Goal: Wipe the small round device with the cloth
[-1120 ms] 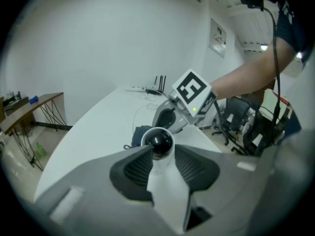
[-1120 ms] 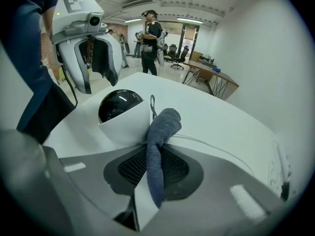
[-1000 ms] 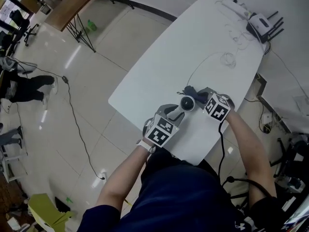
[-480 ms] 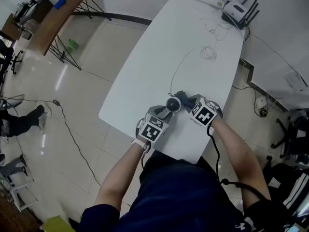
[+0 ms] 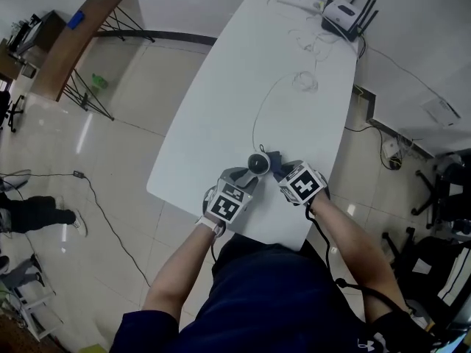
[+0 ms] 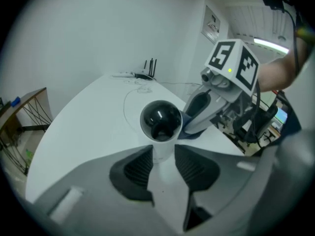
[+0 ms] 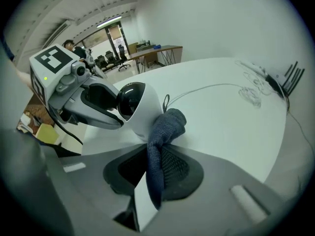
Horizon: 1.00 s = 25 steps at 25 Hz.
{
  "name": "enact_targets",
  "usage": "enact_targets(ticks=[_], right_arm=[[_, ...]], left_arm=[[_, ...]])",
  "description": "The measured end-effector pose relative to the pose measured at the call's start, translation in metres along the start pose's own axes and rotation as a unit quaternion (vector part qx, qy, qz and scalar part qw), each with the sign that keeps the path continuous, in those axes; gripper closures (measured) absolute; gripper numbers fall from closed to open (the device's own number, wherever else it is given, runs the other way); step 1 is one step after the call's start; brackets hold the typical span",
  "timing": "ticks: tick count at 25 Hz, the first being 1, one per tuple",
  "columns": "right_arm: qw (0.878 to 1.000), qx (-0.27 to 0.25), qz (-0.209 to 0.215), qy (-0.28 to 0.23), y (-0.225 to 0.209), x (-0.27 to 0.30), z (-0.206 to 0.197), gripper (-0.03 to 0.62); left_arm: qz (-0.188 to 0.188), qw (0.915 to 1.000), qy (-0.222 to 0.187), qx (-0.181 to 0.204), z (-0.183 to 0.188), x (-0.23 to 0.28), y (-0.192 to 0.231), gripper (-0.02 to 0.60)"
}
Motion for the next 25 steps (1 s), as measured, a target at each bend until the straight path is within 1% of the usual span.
enact_targets(ticks=[4,8,10,12,16,19,22,25], right_arm=[[0.996,0.081,0.03,-0.019,0.016,0.0,-0.002,0.523],[0.982,0.173,0.065,-0.034,0.026,0.003,-0.009,0.523],[0.975,0.204,0.081,-0.041,0.031,0.003,-0.009,0.523],[0.969,0.221,0.097,-0.045,0.037,0.003,-0.008,0.523],[0.962,0.239,0.122,-0.06,0.051,0.003,-0.003,0.523],[0.95,0.26,0.151,-0.082,0.06,-0.004,0.0,0.523],[0.938,0.281,0.179,-0.096,0.065,-0.014,-0.003,0.523],[0.929,0.294,0.192,-0.113,0.059,-0.025,-0.007,0.523]], left_arm=[[-0.007,1.0,-0.001,0.003,0.0,0.0,0.0,0.442],[-0.015,0.9999,-0.001,0.007,0.0,0.001,0.0,0.442],[-0.02,0.9997,-0.002,0.01,0.001,0.0,-0.002,0.442],[-0.027,0.9996,-0.004,0.011,0.001,0.0,-0.003,0.442],[-0.038,0.9992,-0.005,0.012,-0.001,0.0,-0.006,0.442],[-0.039,0.9991,-0.012,0.008,0.0,-0.004,-0.005,0.442],[-0.022,0.9991,-0.036,-0.005,0.003,-0.015,0.003,0.47],[-0.011,0.9977,-0.055,-0.036,0.003,-0.025,0.012,0.472]])
Point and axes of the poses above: the fingertips, and each gripper's own axes: x forward along the fingers, y to its left, z out of its top, the point moved 2 cm from there along -x, backward along the fingers, and after that the axes turned 3 degrees about x, right-handed, at the moved point
